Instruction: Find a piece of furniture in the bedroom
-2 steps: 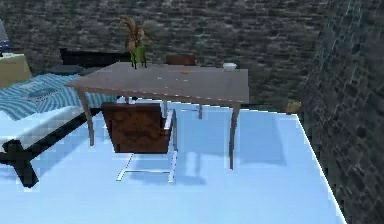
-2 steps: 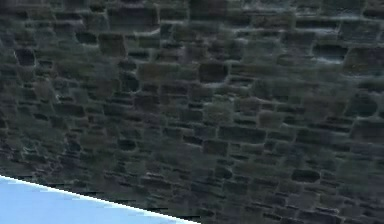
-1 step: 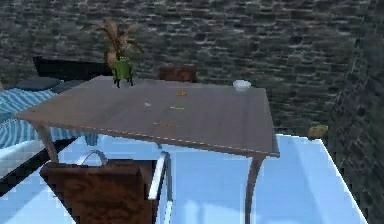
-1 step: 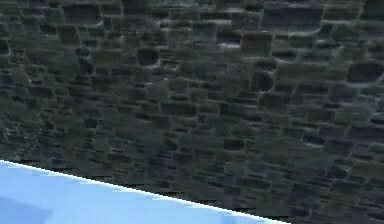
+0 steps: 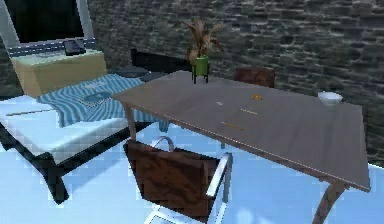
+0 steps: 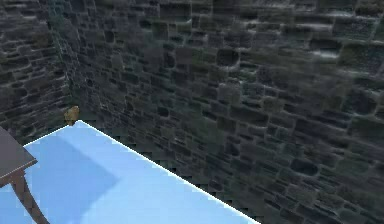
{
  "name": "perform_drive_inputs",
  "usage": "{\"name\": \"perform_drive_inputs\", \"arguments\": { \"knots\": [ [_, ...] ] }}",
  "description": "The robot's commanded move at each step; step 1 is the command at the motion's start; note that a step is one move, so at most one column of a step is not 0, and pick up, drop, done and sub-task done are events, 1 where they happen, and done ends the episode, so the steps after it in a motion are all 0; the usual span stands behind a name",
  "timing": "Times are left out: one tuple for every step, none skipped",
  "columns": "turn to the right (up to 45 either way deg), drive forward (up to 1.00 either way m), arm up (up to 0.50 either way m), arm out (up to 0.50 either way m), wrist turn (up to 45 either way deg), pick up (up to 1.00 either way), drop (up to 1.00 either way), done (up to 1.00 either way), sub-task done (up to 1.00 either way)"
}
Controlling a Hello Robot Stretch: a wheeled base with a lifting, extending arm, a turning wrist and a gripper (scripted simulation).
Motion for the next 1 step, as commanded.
{"name": "perform_drive_inputs", "arguments": {
  "knots": [
    [0.0,0.0,0.0,0.0,0.0,0.0,0.0,1.0,0.0]
  ]
}}
